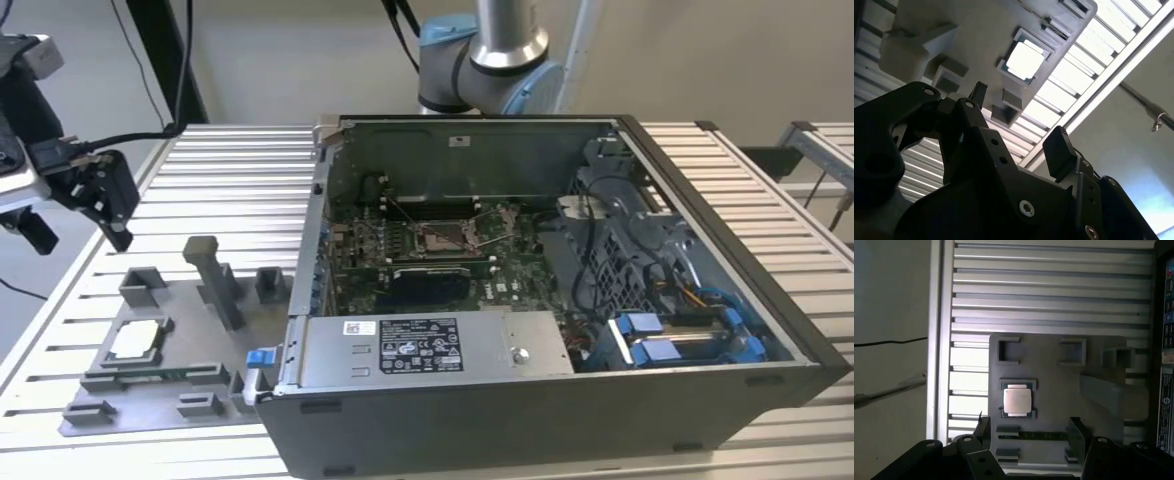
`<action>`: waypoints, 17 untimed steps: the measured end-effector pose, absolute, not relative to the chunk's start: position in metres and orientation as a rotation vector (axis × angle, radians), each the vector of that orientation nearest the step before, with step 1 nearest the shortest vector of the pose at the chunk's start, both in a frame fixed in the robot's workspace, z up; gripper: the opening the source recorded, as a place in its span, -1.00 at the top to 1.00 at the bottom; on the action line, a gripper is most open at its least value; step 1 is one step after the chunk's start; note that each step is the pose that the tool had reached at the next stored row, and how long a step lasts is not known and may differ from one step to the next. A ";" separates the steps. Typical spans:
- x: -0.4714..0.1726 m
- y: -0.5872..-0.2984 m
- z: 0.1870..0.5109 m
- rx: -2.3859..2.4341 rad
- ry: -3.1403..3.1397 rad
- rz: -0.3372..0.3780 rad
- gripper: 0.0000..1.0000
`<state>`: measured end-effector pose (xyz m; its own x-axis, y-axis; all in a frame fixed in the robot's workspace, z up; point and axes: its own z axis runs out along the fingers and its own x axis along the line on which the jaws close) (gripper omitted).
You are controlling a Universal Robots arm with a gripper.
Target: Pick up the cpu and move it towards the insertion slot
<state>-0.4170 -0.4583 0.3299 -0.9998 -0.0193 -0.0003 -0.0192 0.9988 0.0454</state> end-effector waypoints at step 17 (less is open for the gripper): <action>-0.417 -0.455 0.310 0.030 -3.140 -0.071 -1.00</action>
